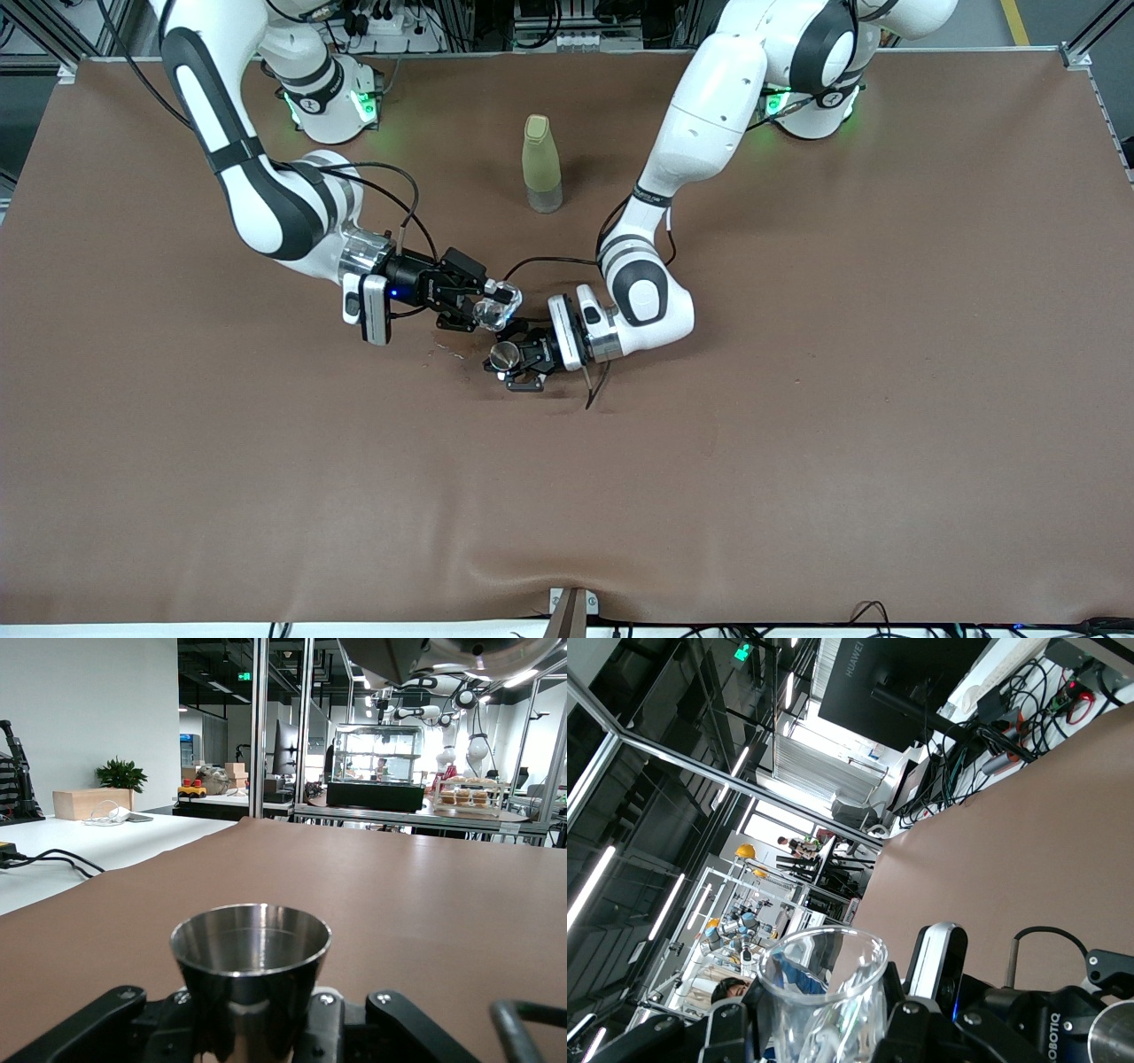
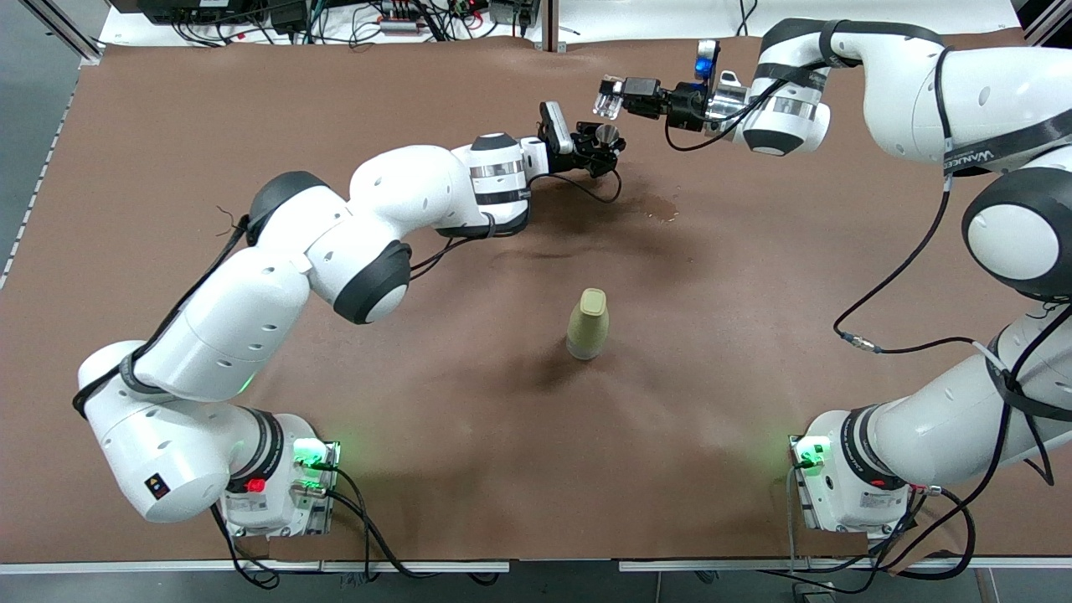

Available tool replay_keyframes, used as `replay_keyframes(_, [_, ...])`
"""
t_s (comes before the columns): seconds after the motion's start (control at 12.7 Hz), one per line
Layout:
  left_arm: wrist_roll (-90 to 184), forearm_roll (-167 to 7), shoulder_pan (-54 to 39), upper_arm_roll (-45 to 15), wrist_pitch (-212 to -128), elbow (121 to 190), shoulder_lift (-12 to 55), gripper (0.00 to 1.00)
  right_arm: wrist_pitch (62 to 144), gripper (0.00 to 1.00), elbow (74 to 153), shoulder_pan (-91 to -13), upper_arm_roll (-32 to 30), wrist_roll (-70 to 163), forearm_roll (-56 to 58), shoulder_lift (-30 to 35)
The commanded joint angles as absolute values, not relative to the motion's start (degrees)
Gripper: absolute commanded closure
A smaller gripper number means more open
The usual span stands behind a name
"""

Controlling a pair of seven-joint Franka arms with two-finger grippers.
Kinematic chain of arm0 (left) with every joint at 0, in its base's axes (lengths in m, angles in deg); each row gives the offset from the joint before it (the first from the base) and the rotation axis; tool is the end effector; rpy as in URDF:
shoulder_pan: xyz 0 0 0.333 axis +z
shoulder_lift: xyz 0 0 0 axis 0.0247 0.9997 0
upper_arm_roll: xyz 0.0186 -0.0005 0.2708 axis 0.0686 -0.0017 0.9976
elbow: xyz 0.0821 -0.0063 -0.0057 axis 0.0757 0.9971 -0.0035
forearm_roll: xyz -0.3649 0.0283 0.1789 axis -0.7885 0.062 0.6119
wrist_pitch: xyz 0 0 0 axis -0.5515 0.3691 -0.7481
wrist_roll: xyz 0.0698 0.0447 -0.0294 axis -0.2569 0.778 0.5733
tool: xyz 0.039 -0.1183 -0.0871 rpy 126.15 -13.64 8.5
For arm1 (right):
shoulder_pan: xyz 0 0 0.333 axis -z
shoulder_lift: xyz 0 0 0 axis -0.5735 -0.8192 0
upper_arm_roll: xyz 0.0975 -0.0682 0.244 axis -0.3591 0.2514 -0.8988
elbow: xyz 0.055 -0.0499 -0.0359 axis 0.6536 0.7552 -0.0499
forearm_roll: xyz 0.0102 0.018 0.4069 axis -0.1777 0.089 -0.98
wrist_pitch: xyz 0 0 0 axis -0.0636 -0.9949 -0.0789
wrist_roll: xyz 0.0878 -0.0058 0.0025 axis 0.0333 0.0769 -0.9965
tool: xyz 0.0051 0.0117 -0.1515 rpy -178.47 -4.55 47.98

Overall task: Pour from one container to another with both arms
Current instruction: 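Tilt the glass cup with the right gripper over the jigger's rim, then pour the liquid from the glass cup into the jigger held by the left gripper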

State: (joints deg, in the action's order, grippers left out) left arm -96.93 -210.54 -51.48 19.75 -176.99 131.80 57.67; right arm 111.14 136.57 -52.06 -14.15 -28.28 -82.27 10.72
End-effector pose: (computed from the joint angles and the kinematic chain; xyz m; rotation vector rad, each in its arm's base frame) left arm 0.5526 -0.5283 0.0862 1.4833 -1.1087 1.2813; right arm 0.5345 0.3205 0.2527 -1.6906 -0.0930 -0.5781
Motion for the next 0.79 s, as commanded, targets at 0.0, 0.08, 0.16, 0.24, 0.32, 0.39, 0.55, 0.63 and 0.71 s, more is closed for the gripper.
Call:
replay_keyframes(0.0, [-97.4, -210.6, -51.3, 19.5, -177.6, 131.2, 57.5, 1.00, 111.4, 0.88, 137.5, -52.7, -13.7, -24.5, -83.9, 12.0])
replay_keyframes(0.08, [-97.4, -210.6, -51.3, 19.4, -177.6, 131.2, 57.5, 1.00, 111.7, 0.88, 137.5, -52.8, -13.7, -23.1, -83.9, 12.0])
replay_keyframes(0.16, [-97.4, -210.7, -51.3, 19.1, -177.6, 131.2, 57.4, 1.00, 111.8, 0.88, 137.5, -52.9, -13.7, -22.6, -84.0, 11.9])
replay_keyframes(0.24, [-97.4, -210.7, -51.3, 18.5, -177.6, 131.2, 57.4, 1.00, 111.8, 0.88, 137.5, -52.8, -13.7, -22.5, -84.0, 11.8])
replay_keyframes(0.32, [-97.4, -210.6, -51.2, 18.3, -177.6, 131.2, 57.4, 1.00, 111.8, 0.88, 137.5, -52.8, -13.7, -21.3, -84.0, 11.8])
replay_keyframes(0.39, [-97.4, -210.5, -51.3, 18.3, -177.6, 131.2, 57.4, 1.00, 111.8, 0.88, 137.4, -52.9, -13.7, -19.5, -84.0, 11.8])
replay_keyframes(0.55, [-97.4, -210.5, -51.3, 18.4, -177.6, 131.2, 57.4, 1.00, 111.7, 0.88, 137.4, -52.9, -13.7, -17.6, -83.9, 11.8])
replay_keyframes(0.63, [-97.4, -210.5, -51.3, 18.3, -177.6, 131.2, 57.5, 1.00, 111.7, 0.88, 137.4, -52.9, -13.7, -17.1, -83.9, 11.8])
replay_keyframes(0.71, [-97.4, -210.5, -51.3, 18.3, -177.6, 131.2, 57.4, 1.00, 111.7, 0.88, 137.4, -52.8, -13.7, -16.9, -84.0, 11.8])
